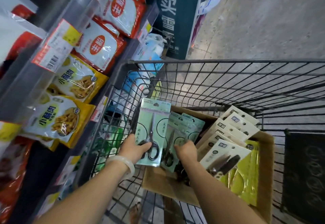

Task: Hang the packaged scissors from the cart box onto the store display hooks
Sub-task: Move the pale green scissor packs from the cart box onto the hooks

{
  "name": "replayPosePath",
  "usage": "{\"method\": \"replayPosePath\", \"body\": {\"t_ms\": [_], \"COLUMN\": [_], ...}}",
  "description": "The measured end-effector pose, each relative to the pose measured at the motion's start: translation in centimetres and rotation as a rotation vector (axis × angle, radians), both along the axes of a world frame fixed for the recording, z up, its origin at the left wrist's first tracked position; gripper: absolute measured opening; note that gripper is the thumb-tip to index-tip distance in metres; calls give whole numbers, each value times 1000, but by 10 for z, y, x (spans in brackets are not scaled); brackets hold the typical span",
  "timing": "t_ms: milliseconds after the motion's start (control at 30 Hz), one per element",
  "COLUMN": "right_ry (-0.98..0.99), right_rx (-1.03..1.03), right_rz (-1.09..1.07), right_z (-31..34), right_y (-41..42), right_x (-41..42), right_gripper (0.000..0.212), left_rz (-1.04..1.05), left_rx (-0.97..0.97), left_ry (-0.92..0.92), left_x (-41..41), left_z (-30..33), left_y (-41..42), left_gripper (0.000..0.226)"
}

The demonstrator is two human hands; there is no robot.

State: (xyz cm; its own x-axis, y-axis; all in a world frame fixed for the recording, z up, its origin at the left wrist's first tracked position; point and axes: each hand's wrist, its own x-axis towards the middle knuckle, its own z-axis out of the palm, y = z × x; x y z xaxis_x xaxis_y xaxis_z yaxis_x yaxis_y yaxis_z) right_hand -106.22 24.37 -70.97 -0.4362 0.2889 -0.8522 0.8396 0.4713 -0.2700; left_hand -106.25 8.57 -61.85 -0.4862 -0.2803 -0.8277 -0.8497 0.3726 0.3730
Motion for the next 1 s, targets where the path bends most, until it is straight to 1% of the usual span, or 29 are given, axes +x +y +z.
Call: {"method": "replayPosePath", "body": {"t_ms": [67,100,167,333,400,467,600,667,733,767,800,867,933,1000], "right_ry": [-2,1,42,234,304,373,485,555,617,641,663,696,742,774], "right_rx": [-87,-113,-120,-123,-133,-147,-219,-282,-326,-351,-380,-438,-478,-508], "right_rz": [-6,-3,19,12,12,28,111,158,248,293,327,412,537,644], "right_z": [1,2,8,39,54,66,107,138,170,183,197,223,245,263], "right_y": [0,-1,-2,7,12,17,11,1,-14,-21,-30,-49,-70,-93], "right_x": [4,5,7,-1,-5,-6,-7,-6,2,9,17,38,66,102], "right_gripper": [45,45,37,41,34,20,15,14,11,11,14,21,21,18], "left_rz": [14,21,36,84,109,146,208,261,307,341,367,434,493,553], "left_rx": [2,9,20,7,14,26,64,111,145,146,137,125,115,90], "left_ry": [5,11,25,62,96,139,207,264,355,396,431,518,583,653], "left_x": [-1,-2,-3,4,9,15,33,46,65,75,88,121,164,217], "left_z": [2,2,3,17,22,29,49,60,64,65,85,127,156,172], "left_y": [3,4,6,0,-5,-8,-16,-25,-41,-51,-56,-66,-76,-90], "left_gripper": [72,72,76,66,73,76,71,75,77,75,70,50,31,30]}}
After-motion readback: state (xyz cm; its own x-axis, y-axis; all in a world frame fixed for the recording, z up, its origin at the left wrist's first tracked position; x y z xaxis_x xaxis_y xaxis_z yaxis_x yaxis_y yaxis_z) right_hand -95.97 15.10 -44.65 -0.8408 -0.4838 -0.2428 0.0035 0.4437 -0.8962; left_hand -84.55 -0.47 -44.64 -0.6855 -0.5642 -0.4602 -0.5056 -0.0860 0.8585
